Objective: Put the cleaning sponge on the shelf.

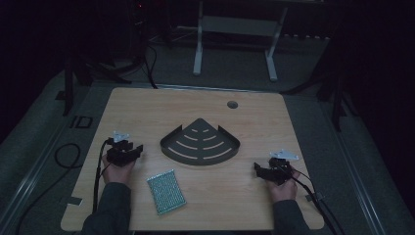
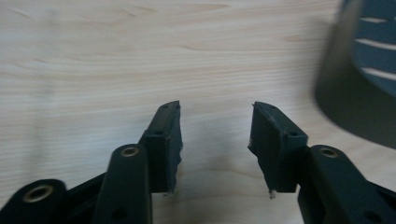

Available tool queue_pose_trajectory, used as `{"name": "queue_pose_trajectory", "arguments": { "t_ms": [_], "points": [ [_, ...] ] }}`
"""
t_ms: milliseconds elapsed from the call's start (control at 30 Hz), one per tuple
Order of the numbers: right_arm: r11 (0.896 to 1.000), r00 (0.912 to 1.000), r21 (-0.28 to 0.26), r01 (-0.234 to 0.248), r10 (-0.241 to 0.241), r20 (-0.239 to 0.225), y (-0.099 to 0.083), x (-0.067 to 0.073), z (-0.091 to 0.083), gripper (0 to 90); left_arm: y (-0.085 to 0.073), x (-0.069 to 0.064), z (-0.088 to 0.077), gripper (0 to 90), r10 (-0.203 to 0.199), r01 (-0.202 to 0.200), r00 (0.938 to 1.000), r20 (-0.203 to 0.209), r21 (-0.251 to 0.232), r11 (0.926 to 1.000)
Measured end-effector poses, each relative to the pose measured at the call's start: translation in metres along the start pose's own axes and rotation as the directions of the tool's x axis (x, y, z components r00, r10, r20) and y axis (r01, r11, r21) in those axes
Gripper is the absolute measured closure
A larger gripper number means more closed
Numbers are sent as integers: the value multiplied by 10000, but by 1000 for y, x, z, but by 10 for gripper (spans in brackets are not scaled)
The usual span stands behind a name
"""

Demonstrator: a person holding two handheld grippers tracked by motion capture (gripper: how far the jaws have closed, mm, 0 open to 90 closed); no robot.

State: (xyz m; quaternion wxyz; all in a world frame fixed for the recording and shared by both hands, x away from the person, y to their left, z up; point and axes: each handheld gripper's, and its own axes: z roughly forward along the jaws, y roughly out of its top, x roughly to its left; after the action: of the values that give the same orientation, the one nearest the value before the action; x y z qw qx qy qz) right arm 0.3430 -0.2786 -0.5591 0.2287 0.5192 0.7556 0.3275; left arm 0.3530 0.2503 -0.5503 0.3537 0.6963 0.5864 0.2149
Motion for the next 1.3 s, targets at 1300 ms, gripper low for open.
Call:
{"name": "queue_pose_trajectory", "arguments": {
  "t_ms": [1300],
  "points": [
    [10000,10000,11,15,-15,-16,0,0,0,206,-16,-53,-59,900,1535,-1587,9582,2413,19,9873]
  ]
}}
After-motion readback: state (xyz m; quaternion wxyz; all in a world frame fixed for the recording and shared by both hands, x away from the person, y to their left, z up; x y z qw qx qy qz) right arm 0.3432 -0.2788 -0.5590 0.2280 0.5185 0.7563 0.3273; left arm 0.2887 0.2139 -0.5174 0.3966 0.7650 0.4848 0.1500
